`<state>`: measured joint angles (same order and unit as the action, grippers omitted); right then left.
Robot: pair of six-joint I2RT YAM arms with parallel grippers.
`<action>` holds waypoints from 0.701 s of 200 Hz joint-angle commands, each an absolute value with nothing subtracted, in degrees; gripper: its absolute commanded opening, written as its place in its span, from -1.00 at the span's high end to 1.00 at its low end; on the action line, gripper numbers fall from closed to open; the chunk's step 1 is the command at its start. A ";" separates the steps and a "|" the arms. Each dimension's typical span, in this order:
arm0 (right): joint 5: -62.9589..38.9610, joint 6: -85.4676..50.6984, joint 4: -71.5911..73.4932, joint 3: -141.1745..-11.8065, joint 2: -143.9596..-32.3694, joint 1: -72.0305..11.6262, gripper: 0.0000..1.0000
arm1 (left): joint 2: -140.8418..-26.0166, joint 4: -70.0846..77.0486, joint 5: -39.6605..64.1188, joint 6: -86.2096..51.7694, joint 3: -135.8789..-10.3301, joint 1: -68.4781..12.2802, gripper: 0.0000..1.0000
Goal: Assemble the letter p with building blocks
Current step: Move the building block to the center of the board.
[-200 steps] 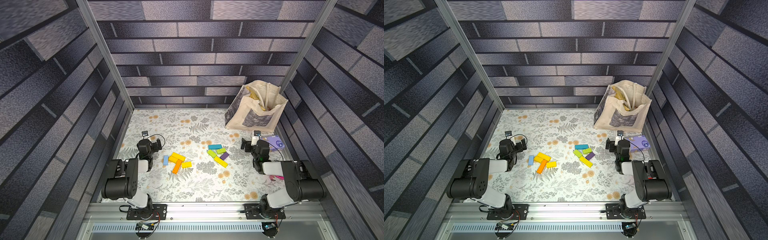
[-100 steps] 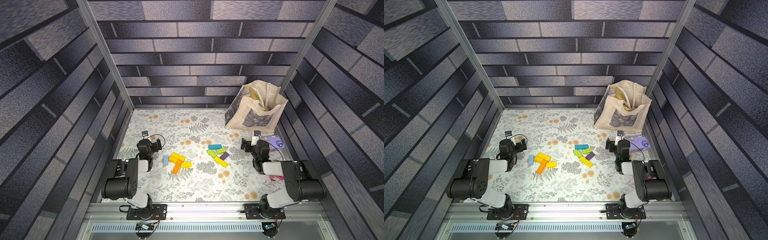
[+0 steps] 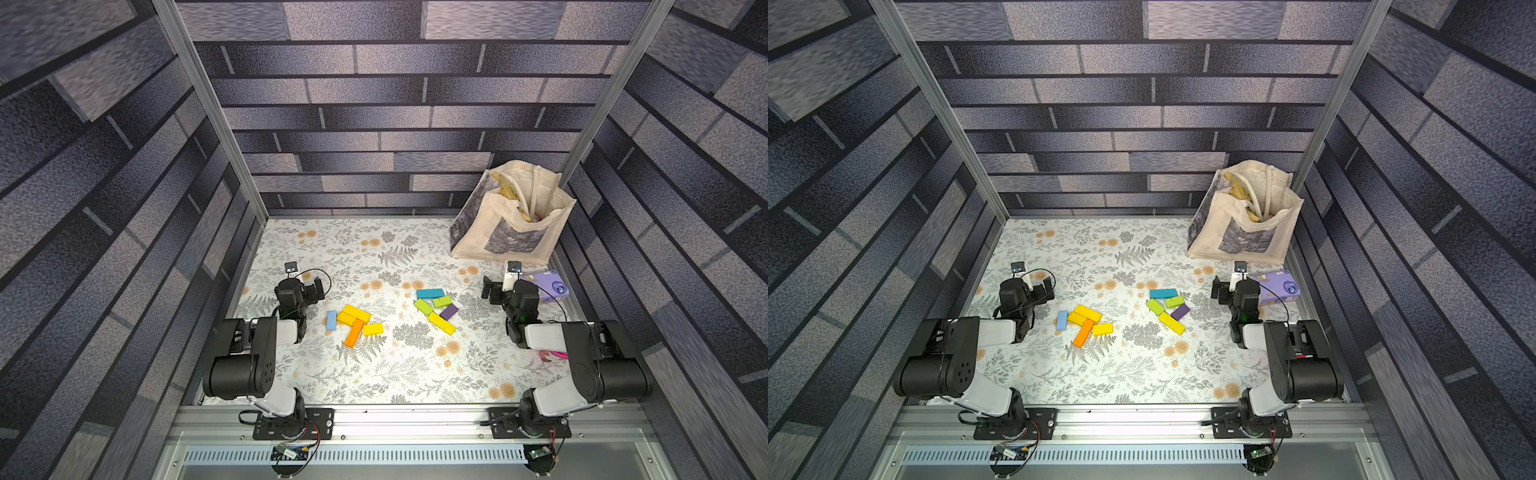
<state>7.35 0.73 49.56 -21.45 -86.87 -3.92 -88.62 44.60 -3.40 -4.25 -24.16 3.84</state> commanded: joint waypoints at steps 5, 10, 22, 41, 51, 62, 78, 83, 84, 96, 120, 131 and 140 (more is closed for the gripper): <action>6.81 0.88 49.99 -21.27 -87.21 -3.60 -1.00 | -88.32 45.31 -3.99 -3.48 -24.83 3.52 -1.00; 6.81 0.88 50.01 -21.27 -87.19 -3.53 -1.00 | -88.26 45.47 -4.10 -3.47 -24.73 3.52 -0.99; 6.84 0.88 50.01 -21.21 -87.19 -3.54 -1.00 | -87.75 45.65 -4.14 -2.67 -24.75 2.91 -0.99; 6.84 0.81 50.01 -21.27 -87.19 -3.58 -1.00 | -83.14 36.46 -5.82 0.65 -27.83 -0.21 -1.00; 6.85 0.87 49.99 -21.26 -87.19 -3.52 -1.00 | -80.39 26.86 -8.08 1.65 -32.29 -2.54 -1.00; 6.85 0.87 50.01 -21.25 -87.22 -3.57 -1.00 | -78.97 19.58 -7.46 0.79 -36.55 -4.30 -1.00; 6.83 0.83 50.01 -21.27 -87.19 -3.57 -1.00 | -79.45 16.16 -1.23 -4.96 -40.80 -5.25 -0.97; 6.83 0.88 49.93 -21.27 -87.19 -3.55 -1.00 | -80.07 15.31 -0.25 -6.71 -42.26 -5.98 -0.95; 6.80 0.88 49.97 -21.27 -87.19 -3.58 -1.00 | -80.25 15.04 -0.12 -7.00 -42.53 -6.15 -0.95; 6.81 0.87 50.01 -21.25 -87.19 -3.58 -1.00 | -82.56 11.11 1.76 -9.52 -47.01 -8.65 -0.94; 6.84 0.88 50.01 -21.26 -87.19 -3.59 -1.00 | -87.76 0.70 3.89 -13.14 -57.15 -14.68 -0.92; 6.79 0.86 49.97 -21.26 -87.19 -3.53 -1.00 | -89.35 -0.95 5.89 -15.39 -59.74 -17.04 -0.92; 6.89 0.91 49.89 -21.34 -87.27 -3.52 -1.00 | -90.66 -1.88 7.21 -17.49 -61.53 -18.67 -0.92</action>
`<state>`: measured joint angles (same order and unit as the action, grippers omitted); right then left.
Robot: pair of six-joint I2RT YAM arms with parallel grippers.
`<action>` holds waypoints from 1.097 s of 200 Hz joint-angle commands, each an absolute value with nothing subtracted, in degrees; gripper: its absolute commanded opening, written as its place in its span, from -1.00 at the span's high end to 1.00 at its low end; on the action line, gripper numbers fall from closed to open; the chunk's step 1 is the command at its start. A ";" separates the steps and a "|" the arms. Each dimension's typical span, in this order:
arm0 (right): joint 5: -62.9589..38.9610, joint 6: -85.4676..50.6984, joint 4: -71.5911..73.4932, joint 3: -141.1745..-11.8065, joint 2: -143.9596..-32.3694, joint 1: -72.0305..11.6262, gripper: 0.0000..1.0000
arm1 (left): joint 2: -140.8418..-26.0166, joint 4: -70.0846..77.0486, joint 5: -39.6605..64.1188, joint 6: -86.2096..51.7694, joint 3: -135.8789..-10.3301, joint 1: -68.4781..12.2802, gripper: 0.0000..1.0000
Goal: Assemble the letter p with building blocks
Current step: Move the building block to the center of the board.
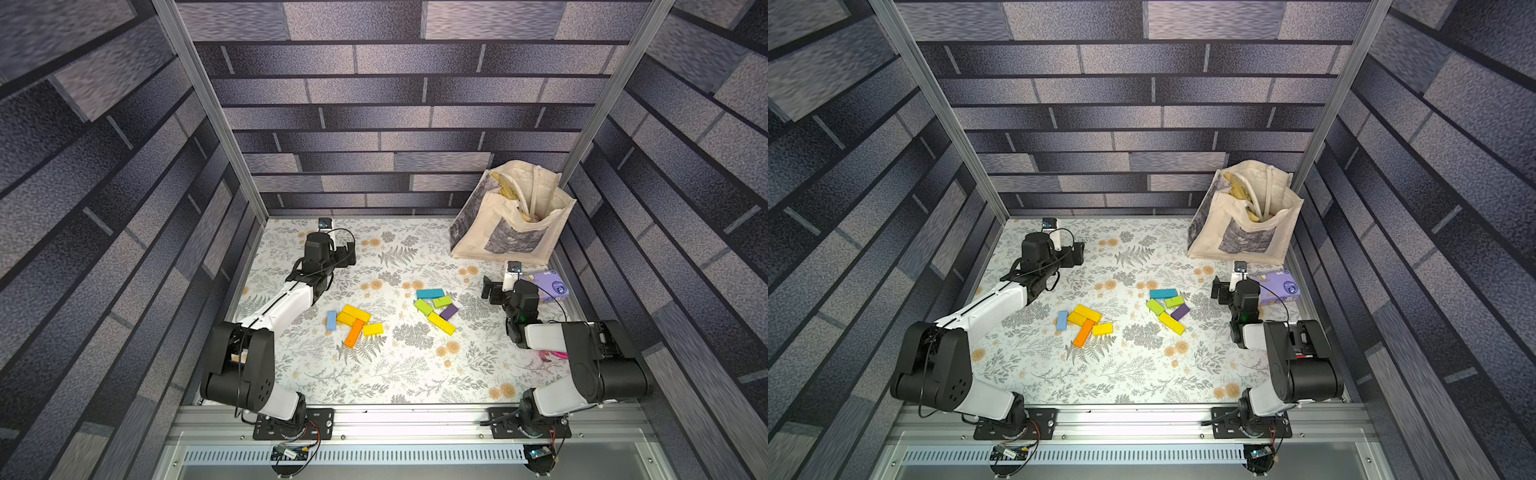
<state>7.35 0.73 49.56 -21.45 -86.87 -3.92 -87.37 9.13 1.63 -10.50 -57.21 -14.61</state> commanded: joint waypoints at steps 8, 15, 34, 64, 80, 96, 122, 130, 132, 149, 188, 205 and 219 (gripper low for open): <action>6.90 0.91 50.00 -21.28 -87.19 -3.52 -1.00 | -91.91 -3.08 8.94 -19.51 -63.08 -19.81 -0.91; 6.81 0.88 50.01 -21.26 -87.23 -3.58 -1.00 | -92.92 -4.21 10.53 -21.21 -64.42 -20.71 -0.91; 6.84 0.83 49.88 -21.40 -87.27 -3.53 -1.00 | -95.18 -6.68 12.38 -24.67 -66.77 -23.45 -0.89; 7.03 0.43 43.38 -22.95 -82.90 -3.56 -1.00 | -96.47 -7.29 12.02 -27.26 -67.07 -26.31 -0.89; 7.20 -1.45 21.42 -31.88 -77.50 -3.53 -1.00 | -96.67 -8.92 12.22 -27.93 -66.88 -26.63 -0.89; 3.93 -3.13 11.10 -37.74 -75.44 -3.75 -1.00 | -96.61 -9.42 12.35 -28.02 -66.82 -26.81 -0.89; 0.95 -6.68 -1.03 -44.01 -74.13 -4.17 -0.92 | -97.55 -11.93 11.54 -28.03 -67.96 -26.81 -0.86; -1.57 -7.57 -4.64 -46.27 -74.71 -4.17 -0.84 | -97.87 -12.78 11.47 -28.02 -68.44 -26.81 -0.85; -2.52 -7.63 -5.64 -46.83 -74.86 -4.21 -0.80 | -97.84 -12.86 11.50 -28.03 -68.53 -26.81 -0.85; -7.37 -9.49 -13.93 -52.19 -77.67 -4.48 -0.52 | -98.12 -13.16 12.33 -28.24 -68.82 -26.81 -0.78; -14.75 -13.13 -19.14 -58.39 -83.19 -5.59 0.28 | -99.33 -13.06 15.78 -29.90 -69.35 -27.12 -0.40; -18.17 -15.25 -18.17 -59.62 -86.38 -6.26 0.67 | -99.90 -12.24 16.52 -30.64 -69.41 -28.03 -0.21; -20.25 -16.57 -18.29 -60.55 -89.49 -7.27 0.90 | -100.45 -11.94 16.51 -31.00 -69.87 -29.10 -0.08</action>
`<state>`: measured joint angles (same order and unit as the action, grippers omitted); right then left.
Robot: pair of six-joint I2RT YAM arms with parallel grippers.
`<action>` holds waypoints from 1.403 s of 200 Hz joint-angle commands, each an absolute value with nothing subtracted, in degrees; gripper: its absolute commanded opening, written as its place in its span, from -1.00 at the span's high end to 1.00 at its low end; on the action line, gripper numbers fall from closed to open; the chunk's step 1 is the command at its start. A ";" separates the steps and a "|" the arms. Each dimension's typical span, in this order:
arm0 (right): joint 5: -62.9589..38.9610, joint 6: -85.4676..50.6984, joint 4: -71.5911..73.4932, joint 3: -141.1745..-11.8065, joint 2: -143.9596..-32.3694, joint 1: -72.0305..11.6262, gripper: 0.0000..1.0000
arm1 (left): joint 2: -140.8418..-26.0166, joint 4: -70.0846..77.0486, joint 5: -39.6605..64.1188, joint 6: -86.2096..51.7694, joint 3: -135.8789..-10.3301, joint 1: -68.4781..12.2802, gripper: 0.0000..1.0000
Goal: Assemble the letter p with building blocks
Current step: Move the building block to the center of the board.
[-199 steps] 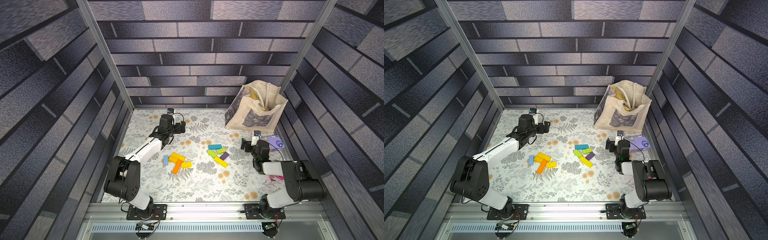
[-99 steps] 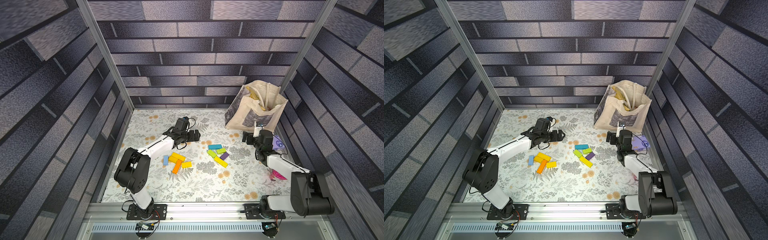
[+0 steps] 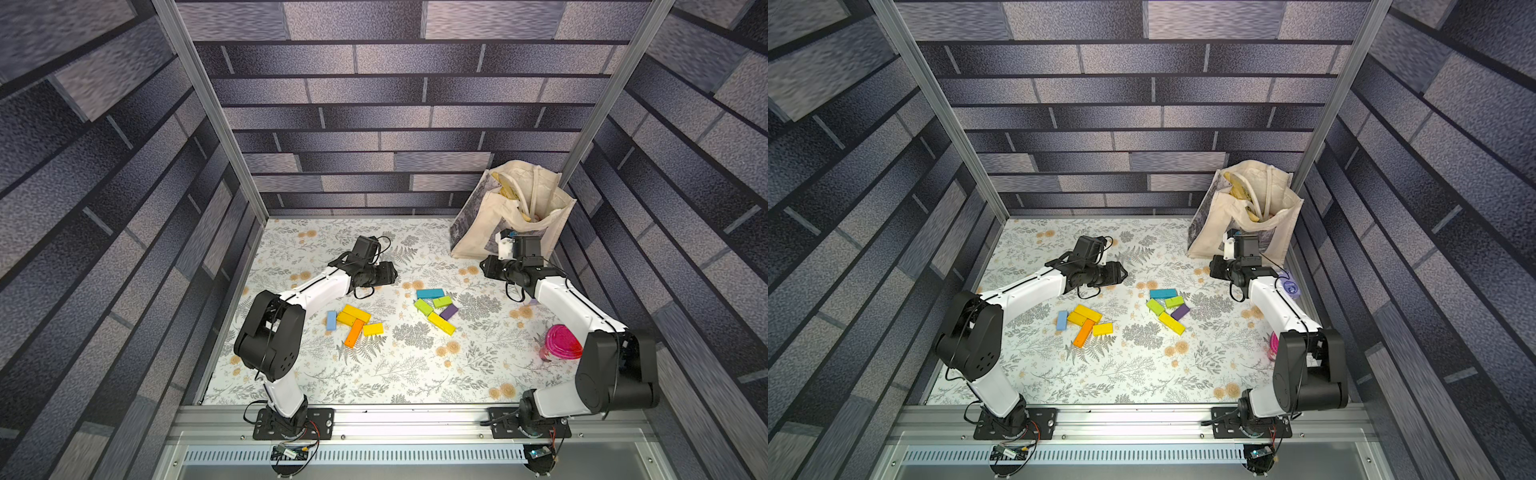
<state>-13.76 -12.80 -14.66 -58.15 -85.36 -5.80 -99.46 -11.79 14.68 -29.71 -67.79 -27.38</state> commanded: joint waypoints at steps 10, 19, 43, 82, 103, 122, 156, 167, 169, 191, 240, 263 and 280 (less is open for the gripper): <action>-20.80 -16.88 -19.53 -63.82 -91.86 -8.40 1.00 | -101.09 -12.06 16.61 -31.26 -70.49 -29.88 0.01; -21.19 -16.96 -20.69 -65.22 -93.99 -9.29 1.00 | -101.79 -12.35 16.61 -31.45 -71.12 -30.54 0.11; -21.78 -17.63 -20.00 -65.74 -97.64 -10.62 1.00 | -104.17 -12.30 17.92 -32.19 -72.73 -32.20 0.46; -22.31 -18.19 -21.66 -65.72 -100.81 -12.02 1.00 | -107.14 -14.95 15.43 -32.42 -75.36 -35.27 1.00; -21.68 -17.65 -24.28 -66.42 -102.91 -12.48 1.00 | -108.58 -16.00 14.22 -32.96 -75.95 -36.08 1.00; -20.97 -17.67 -26.10 -66.71 -104.40 -12.48 1.00 | -109.32 -17.23 13.36 -33.07 -76.50 -36.80 1.00; -22.19 -18.37 -26.04 -66.96 -107.13 -13.30 1.00 | -110.24 -17.63 12.83 -33.79 -75.87 -37.05 1.00; -21.97 -18.38 -25.52 -66.97 -107.48 -13.77 1.00 | -110.60 -17.34 12.66 -33.99 -75.58 -37.09 1.00; -22.04 -18.50 -25.43 -66.97 -107.58 -13.90 1.00 | -110.71 -17.28 12.66 -34.05 -75.56 -37.09 1.00; -22.06 -19.30 -24.46 -67.44 -108.33 -14.78 1.00 | -111.99 -16.67 13.48 -34.28 -75.84 -37.09 1.00; -21.47 -20.17 -24.43 -70.39 -112.35 -16.73 1.00 | -114.19 -15.38 14.56 -34.91 -76.80 -36.50 1.00; -21.43 -20.63 -24.44 -70.85 -113.02 -17.39 1.00 | -114.82 -15.23 14.91 -35.15 -77.17 -36.10 1.00; -21.58 -21.04 -24.52 -71.07 -113.46 -17.66 1.00 | -115.46 -14.95 15.89 -35.46 -77.60 -35.74 1.00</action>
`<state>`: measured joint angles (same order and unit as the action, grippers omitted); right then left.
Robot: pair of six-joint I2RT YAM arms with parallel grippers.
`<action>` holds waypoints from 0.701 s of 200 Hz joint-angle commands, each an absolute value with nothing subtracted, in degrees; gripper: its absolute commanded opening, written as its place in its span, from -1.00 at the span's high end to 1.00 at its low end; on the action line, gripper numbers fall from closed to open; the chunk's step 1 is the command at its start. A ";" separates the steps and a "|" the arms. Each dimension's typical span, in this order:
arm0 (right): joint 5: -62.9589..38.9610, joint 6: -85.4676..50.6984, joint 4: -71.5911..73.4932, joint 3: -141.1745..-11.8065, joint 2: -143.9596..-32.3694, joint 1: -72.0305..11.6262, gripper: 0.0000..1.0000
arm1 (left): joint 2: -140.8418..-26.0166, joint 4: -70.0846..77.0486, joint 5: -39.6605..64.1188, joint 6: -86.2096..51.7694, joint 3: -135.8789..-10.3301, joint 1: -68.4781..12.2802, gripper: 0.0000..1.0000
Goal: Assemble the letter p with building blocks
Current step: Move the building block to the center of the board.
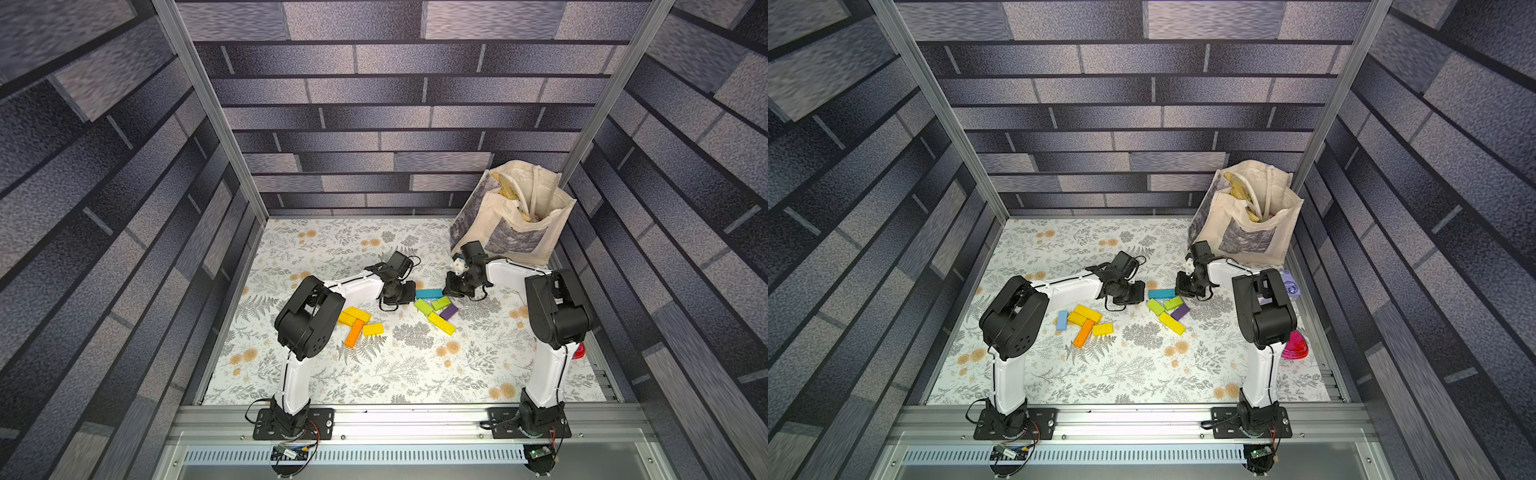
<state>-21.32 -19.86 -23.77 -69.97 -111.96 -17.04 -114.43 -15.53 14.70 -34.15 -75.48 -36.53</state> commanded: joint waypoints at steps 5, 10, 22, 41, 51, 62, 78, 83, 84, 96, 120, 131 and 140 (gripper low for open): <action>-21.55 -21.16 -24.48 -71.09 -113.55 -17.75 1.00 | -115.69 -15.11 15.83 -35.42 -77.69 -35.64 1.00; -21.70 -21.31 -24.37 -71.10 -113.60 -17.82 1.00 | -115.88 -15.12 15.82 -35.42 -77.78 -35.61 1.00; -21.94 -21.67 -24.22 -71.25 -113.86 -17.87 1.00 | -116.32 -14.99 15.82 -35.55 -77.87 -35.29 1.00; -22.50 -21.98 -24.85 -72.03 -114.81 -17.93 1.00 | -116.69 -14.66 16.47 -35.86 -77.93 -34.91 1.00; -22.91 -22.25 -24.64 -72.10 -115.12 -17.89 1.00 | -116.88 -14.58 16.44 -35.86 -78.04 -34.81 1.00; -23.03 -22.45 -24.44 -72.11 -115.38 -18.01 1.00 | -117.20 -14.38 16.85 -35.95 -78.18 -34.51 1.00; -23.12 -22.90 -24.18 -72.33 -115.50 -18.10 1.00 | -117.57 -14.09 17.61 -36.19 -78.38 -34.23 1.00; -23.34 -23.01 -24.10 -72.41 -115.55 -18.11 1.00 | -117.64 -13.83 17.87 -36.28 -78.33 -34.19 1.00; -23.31 -23.02 -24.09 -72.46 -115.52 -18.15 1.00 | -117.66 -13.73 17.94 -36.29 -78.37 -34.19 1.00; -23.54 -23.25 -24.15 -72.72 -115.58 -18.24 1.00 | -117.85 -13.06 18.76 -36.47 -78.37 -34.12 1.00; -23.96 -23.73 -24.33 -72.72 -115.54 -18.69 1.00 | -118.87 -12.54 20.95 -36.82 -79.29 -34.27 1.00; -24.00 -23.87 -24.51 -72.74 -115.50 -18.93 1.00 | -119.41 -12.50 21.74 -36.82 -79.71 -34.37 1.00; -24.09 -24.04 -24.61 -72.65 -115.57 -19.05 1.00 | -119.72 -12.42 22.24 -36.91 -79.89 -34.44 1.00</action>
